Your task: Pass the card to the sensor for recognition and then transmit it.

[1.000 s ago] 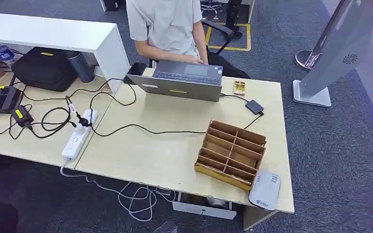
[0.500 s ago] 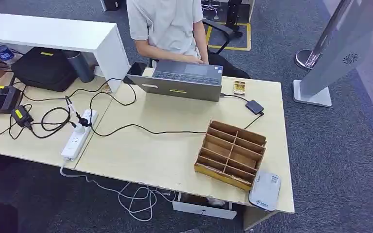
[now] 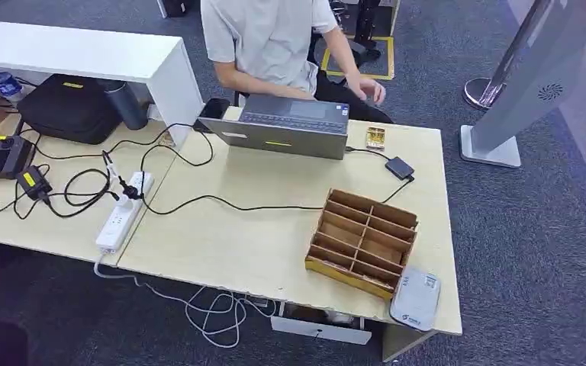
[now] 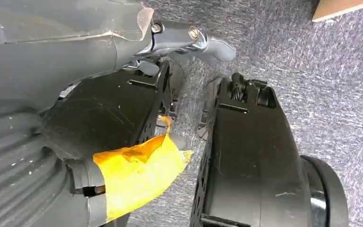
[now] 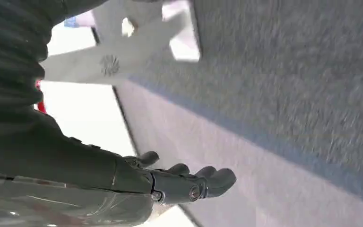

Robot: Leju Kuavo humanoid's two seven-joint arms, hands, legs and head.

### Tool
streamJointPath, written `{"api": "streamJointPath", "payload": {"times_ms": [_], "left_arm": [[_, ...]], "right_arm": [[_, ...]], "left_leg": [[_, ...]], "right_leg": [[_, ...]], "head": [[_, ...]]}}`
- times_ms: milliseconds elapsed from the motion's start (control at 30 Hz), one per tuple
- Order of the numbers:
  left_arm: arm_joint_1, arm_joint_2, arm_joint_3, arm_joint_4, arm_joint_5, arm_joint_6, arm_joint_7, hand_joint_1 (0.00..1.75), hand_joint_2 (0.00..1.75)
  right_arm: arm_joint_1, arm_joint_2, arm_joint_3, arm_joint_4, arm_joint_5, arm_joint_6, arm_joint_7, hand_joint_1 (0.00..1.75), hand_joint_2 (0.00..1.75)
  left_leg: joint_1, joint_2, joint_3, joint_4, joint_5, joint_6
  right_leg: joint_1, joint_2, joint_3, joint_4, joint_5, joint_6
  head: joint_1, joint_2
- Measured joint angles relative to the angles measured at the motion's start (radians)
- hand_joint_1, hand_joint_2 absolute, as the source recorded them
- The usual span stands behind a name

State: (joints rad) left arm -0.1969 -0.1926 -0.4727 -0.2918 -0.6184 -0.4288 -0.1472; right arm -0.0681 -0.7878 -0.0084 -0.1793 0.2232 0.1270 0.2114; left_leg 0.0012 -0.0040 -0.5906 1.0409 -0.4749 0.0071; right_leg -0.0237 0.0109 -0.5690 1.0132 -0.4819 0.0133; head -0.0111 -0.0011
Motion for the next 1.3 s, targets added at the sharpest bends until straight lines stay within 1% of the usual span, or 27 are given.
{"api": "streamJointPath", "payload": {"times_ms": [100, 133, 167, 200, 233, 267, 300, 333, 367, 400, 433, 467, 500, 533, 567, 600, 633, 667, 700, 767, 800, 900, 933, 1000, 1067, 1300], "left_arm": [[-0.001, -0.003, 0.000, 0.002, 0.005, 0.003, 0.010, 0.00, 1.75], [-0.001, -0.005, 0.000, 0.002, 0.008, 0.005, 0.014, 0.00, 1.75], [-0.002, -0.006, 0.000, 0.002, 0.015, 0.018, 0.028, 0.00, 1.75], [-0.002, -0.011, 0.000, 0.003, 0.039, 0.056, 0.056, 0.00, 1.75], [0.000, -0.020, 0.008, 0.006, 0.073, 0.113, 0.073, 0.00, 1.75], [0.003, -0.021, 0.017, 0.007, 0.098, 0.155, 0.074, 0.00, 1.75], [0.004, -0.021, 0.023, 0.008, 0.101, 0.173, 0.074, 0.00, 1.75], [0.005, -0.022, 0.024, 0.009, 0.100, 0.168, 0.069, 0.00, 1.75], [0.005, -0.023, 0.024, 0.011, 0.096, 0.162, 0.064, 0.00, 1.75], [0.006, -0.023, 0.024, 0.012, 0.095, 0.161, 0.062, 0.00, 1.75], [0.006, -0.022, 0.026, 0.012, 0.095, 0.161, 0.059, 0.00, 1.75], [0.006, -0.022, 0.026, 0.012, 0.095, 0.161, 0.059, 0.00, 1.75], [0.005, -0.022, 0.026, 0.012, 0.094, 0.157, 0.059, 0.00, 1.75], [0.005, -0.022, 0.026, 0.012, 0.092, 0.156, 0.059, 0.00, 1.75], [0.005, -0.022, 0.026, 0.012, 0.091, 0.155, 0.059, 0.00, 1.75], [0.005, -0.023, 0.026, 0.012, 0.090, 0.152, 0.060, 0.00, 1.75], [0.005, -0.024, 0.026, 0.012, 0.084, 0.143, 0.060, 0.00, 1.75], [0.005, -0.025, 0.026, 0.012, 0.074, 0.133, 0.061, 0.00, 1.75], [0.004, -0.025, 0.026, 0.012, 0.065, 0.118, 0.063, 0.00, 1.75], [0.002, -0.025, 0.026, 0.013, 0.053, 0.100, 0.072, 0.00, 1.75], [0.001, -0.025, 0.026, 0.013, 0.050, 0.091, 0.075, 0.00, 1.75], [-0.001, -0.026, 0.026, 0.013, 0.042, 0.079, 0.080, 0.00, 1.75], [-0.001, -0.026, 0.026, 0.013, 0.039, 0.076, 0.080, 0.00, 1.75], [-0.004, -0.027, 0.026, 0.013, 0.032, 0.071, 0.081, 0.00, 1.75], [-0.010, -0.029, 0.026, 0.013, 0.029, 0.066, 0.081, 0.00, 1.75], [-0.015, -0.031, 0.026, 0.013, 0.027, 0.063, 0.081, 0.00, 1.75]], "right_arm": [[0.017, 0.020, -0.017, 0.000, -0.016, 0.018, -0.019, 0.00, 1.75], [0.023, 0.026, -0.021, 0.001, -0.026, 0.036, -0.033, 0.00, 1.75], [0.032, 0.036, -0.025, 0.000, -0.016, 0.035, -0.063, 0.00, 1.75], [0.057, 0.066, -0.033, -0.013, 0.038, -0.014, -0.121, 0.00, 1.75], [0.110, 0.123, -0.061, -0.075, 0.141, -0.117, -0.169, 0.00, 1.75], [0.164, 0.190, -0.110, -0.166, 0.287, -0.258, -0.190, 0.00, 1.75], [0.196, 0.247, -0.176, -0.244, 0.468, -0.433, -0.214, 0.00, 1.75], [0.201, 0.299, -0.233, -0.287, 0.606, -0.565, -0.254, 0.00, 1.75], [0.196, 0.327, -0.299, -0.316, 0.744, -0.673, -0.333, 0.00, 1.75], [0.189, 0.332, -0.365, -0.327, 0.818, -0.726, -0.395, 0.00, 1.75], [0.177, 0.335, -0.461, -0.333, 0.834, -0.739, -0.471, 0.00, 1.75], [0.162, 0.362, -0.535, -0.340, 0.847, -0.748, -0.522, 0.00, 1.75], [0.147, 0.393, -0.611, -0.352, 0.864, -0.784, -0.560, 0.00, 1.75], [0.135, 0.427, -0.662, -0.370, 0.883, -0.812, -0.583, 0.00, 1.75], [0.124, 0.459, -0.706, -0.389, 0.894, -0.821, -0.591, 0.00, 1.75], [0.120, 0.490, -0.739, -0.403, 0.897, -0.821, -0.592, 0.00, 1.75], [0.118, 0.535, -0.775, -0.432, 0.903, -0.822, -0.579, 0.00, 1.75], [0.107, 0.563, -0.802, -0.458, 0.912, -0.823, -0.559, 0.00, 1.75], [0.083, 0.579, -0.838, -0.482, 0.918, -0.825, -0.532, 0.00, 1.75], [0.033, 0.595, -0.896, -0.533, 0.940, -0.825, -0.490, 0.00, 1.75], [0.014, 0.603, -0.913, -0.564, 0.949, -0.825, -0.463, 0.00, 1.75], [-0.016, 0.626, -0.911, -0.642, 0.944, -0.825, -0.389, 0.00, 1.75], [-0.021, 0.631, -0.907, -0.660, 0.941, -0.825, -0.377, 0.00, 1.75], [-0.041, 0.641, -0.881, -0.708, 0.946, -0.825, -0.334, 0.00, 1.75], [-0.059, 0.642, -0.855, -0.737, 0.949, -0.825, -0.307, 0.00, 1.75], [-0.075, 0.646, -0.810, -0.789, 0.946, -0.825, -0.295, 0.00, 1.75]], "left_leg": [[0.000, 0.000, 0.000, 0.000, 0.000, 0.000], [0.000, 0.000, 0.000, 0.000, 0.000, 0.000], [0.000, 0.000, 0.000, -0.001, 0.000, 0.000], [0.002, -0.002, 0.000, -0.001, 0.000, 0.000], [0.006, -0.006, -0.003, -0.002, 0.000, -0.001], [0.012, -0.009, -0.004, -0.001, 0.000, -0.002], [0.014, -0.008, -0.005, 0.000, 0.000, -0.002], [0.010, -0.007, -0.004, 0.000, 0.000, -0.002], [0.006, -0.006, -0.002, -0.002, 0.000, 0.000], [-0.001, -0.004, -0.001, -0.004, 0.002, 0.003], [-0.004, -0.009, -0.002, -0.004, 0.004, 0.003], [-0.003, -0.011, -0.003, -0.004, 0.006, 0.000], [0.001, -0.010, -0.004, -0.004, 0.006, -0.001], [0.004, -0.008, -0.004, -0.003, 0.005, -0.002], [0.005, -0.006, -0.003, -0.003, 0.005, -0.002], [0.004, -0.006, -0.003, -0.003, 0.005, -0.002], [0.002, -0.007, -0.004, -0.004, 0.005, -0.002], [0.000, -0.007, -0.004, -0.004, 0.005, -0.002], [0.000, -0.006, -0.004, -0.004, 0.005, -0.002], [-0.001, -0.001, -0.003, -0.004, 0.005, -0.002], [-0.001, -0.001, -0.003, -0.003, 0.005, -0.002], [-0.001, -0.001, -0.003, -0.003, 0.006, -0.001], [-0.001, -0.001, -0.003, -0.003, 0.006, -0.001], [-0.001, 0.000, -0.003, -0.002, 0.006, -0.001], [-0.001, 0.000, -0.003, -0.002, 0.006, -0.001], [-0.001, -0.001, -0.004, -0.002, 0.006, -0.001]], "right_leg": [[0.000, 0.000, 0.000, 0.000, 0.000, 0.000], [0.000, 0.000, 0.000, 0.000, 0.000, 0.000], [0.000, 0.000, 0.000, 0.000, 0.000, 0.000], [0.002, -0.001, 0.001, 0.000, -0.001, 0.000], [0.007, -0.005, 0.004, 0.000, -0.002, -0.001], [0.013, -0.009, 0.006, -0.003, -0.002, -0.002], [0.014, -0.008, 0.005, -0.005, 0.000, -0.004], [0.010, -0.006, 0.002, -0.004, 0.000, -0.005], [0.002, -0.002, -0.001, 0.000, -0.001, -0.004], [-0.005, -0.003, -0.004, 0.004, -0.003, -0.001], [-0.007, -0.006, -0.004, 0.005, -0.005, 0.002], [-0.004, -0.010, -0.004, 0.005, -0.004, 0.001], [0.001, -0.010, -0.002, 0.003, -0.003, 0.000], [0.003, -0.008, -0.001, 0.001, -0.001, -0.003], [0.005, -0.006, -0.001, 0.000, -0.001, -0.003], [0.004, -0.006, -0.001, 0.000, -0.001, -0.003], [0.002, -0.007, -0.001, 0.001, -0.001, -0.003], [0.000, -0.007, -0.003, 0.003, -0.001, -0.003], [-0.003, -0.005, -0.005, 0.005, -0.001, -0.003], [-0.001, -0.002, -0.005, 0.005, -0.001, -0.003], [-0.001, -0.001, -0.005, 0.004, 0.000, -0.002], [-0.001, -0.002, -0.005, 0.004, 0.001, -0.002], [-0.001, -0.002, -0.005, 0.004, 0.001, -0.002], [-0.001, -0.001, -0.005, 0.004, 0.001, -0.001], [-0.001, 0.000, -0.005, 0.004, 0.001, -0.001], [-0.001, -0.002, -0.005, 0.004, 0.001, -0.001]], "head": [[-0.001, 0.000], [-0.001, 0.000], [-0.001, 0.000], [-0.001, 0.000], [0.000, 0.000], [0.001, 0.000], [0.004, 0.000], [0.007, 0.000], [0.002, 0.000], [-0.005, 0.000], [-0.009, 0.000], [-0.005, 0.000], [-0.003, 0.000], [-0.002, 0.000], [-0.002, 0.000], [-0.003, 0.000], [-0.004, 0.000], [-0.004, 0.000], [-0.006, 0.000], [-0.003, 0.000], [-0.003, 0.000], [-0.003, 0.000], [-0.004, 0.000], [-0.004, 0.000], [-0.004, 0.000], [-0.004, 0.000]]}}
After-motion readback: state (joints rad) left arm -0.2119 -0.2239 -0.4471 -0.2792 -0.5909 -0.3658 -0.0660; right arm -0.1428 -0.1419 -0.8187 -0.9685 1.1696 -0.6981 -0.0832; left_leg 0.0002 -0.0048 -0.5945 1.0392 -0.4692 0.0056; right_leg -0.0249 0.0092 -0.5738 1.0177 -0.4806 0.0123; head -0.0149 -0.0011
